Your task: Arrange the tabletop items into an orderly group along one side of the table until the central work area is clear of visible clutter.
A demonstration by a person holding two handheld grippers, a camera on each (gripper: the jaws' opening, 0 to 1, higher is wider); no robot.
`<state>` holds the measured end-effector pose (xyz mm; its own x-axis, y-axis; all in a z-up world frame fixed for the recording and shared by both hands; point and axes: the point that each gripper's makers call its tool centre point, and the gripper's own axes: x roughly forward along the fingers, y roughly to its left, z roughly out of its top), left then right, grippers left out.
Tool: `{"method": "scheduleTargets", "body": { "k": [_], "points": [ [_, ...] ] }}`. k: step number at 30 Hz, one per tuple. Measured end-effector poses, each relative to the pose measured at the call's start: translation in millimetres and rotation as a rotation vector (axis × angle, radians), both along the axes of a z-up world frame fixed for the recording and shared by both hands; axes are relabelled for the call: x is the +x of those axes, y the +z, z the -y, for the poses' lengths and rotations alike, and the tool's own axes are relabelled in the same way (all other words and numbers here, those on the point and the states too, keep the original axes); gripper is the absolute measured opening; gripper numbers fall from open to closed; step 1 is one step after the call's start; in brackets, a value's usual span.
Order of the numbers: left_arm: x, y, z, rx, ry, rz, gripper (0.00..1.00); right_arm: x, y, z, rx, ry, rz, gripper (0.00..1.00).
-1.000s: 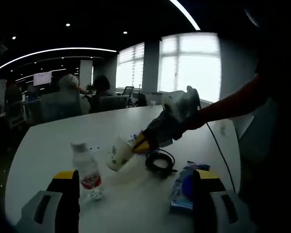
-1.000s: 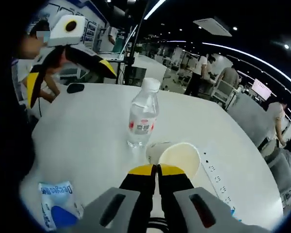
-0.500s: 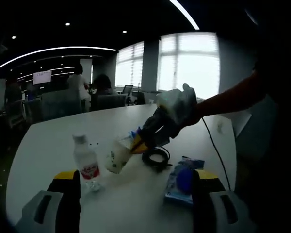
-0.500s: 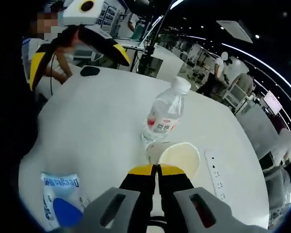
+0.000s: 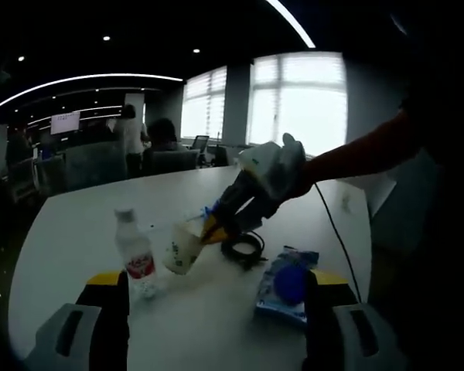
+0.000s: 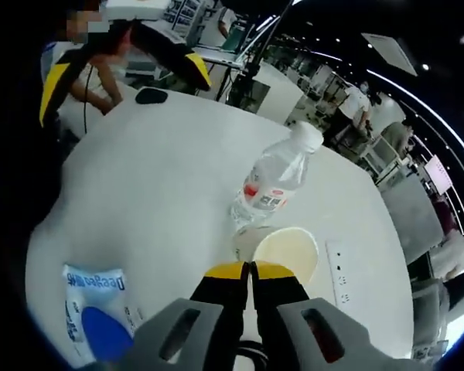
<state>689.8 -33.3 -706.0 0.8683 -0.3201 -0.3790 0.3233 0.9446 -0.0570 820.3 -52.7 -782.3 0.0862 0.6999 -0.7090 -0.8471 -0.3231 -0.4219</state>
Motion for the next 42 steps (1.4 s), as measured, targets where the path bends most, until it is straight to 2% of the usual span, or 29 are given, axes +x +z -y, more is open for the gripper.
{"method": "scheduleTargets", "body": {
  "k": [2,6,11,14,22,26,34,42],
  "points": [
    [-1.3,-0.8,-1,-0.003,0.002,-0.001,0.93,-1,0.7,0,-0.009,0.010,0.016,0.00],
    [-3.7,-2.5,-1,-0.005,-0.001,-0.003,0.93,-2,3.6,-2,-0.004,-0.003,0.007,0.00],
    [-2.7,-3.0,-1,-0.005,-0.006,-0.004,0.93,-2,-1.6,-3,-0.031,0.005,0.026,0.00],
    [-1.6,-2.1,-2,-0.007,-0.003,0.001,0.92,-4,-2.2,-4,-0.057,0.040,0.069,0.00],
    [-1.8,-1.1,-3,-0.009,0.003,0.000,0.92,-5,-6.1,-6,-0.098,0.075,0.107,0.00],
    [-3.7,-3.5,-5,-0.011,0.006,-0.006,0.92,-4,-12.8,-6,-0.146,0.112,0.154,0.00],
    [-7.1,-4.1,-11,-0.010,0.013,-0.008,0.92,-5,-22.8,-11,-0.195,0.154,0.193,0.00],
    [-8.7,-5.1,-14,-0.013,0.019,-0.010,0.92,-10,-19.5,-16,-0.185,0.156,0.172,0.00]
  ]
}}
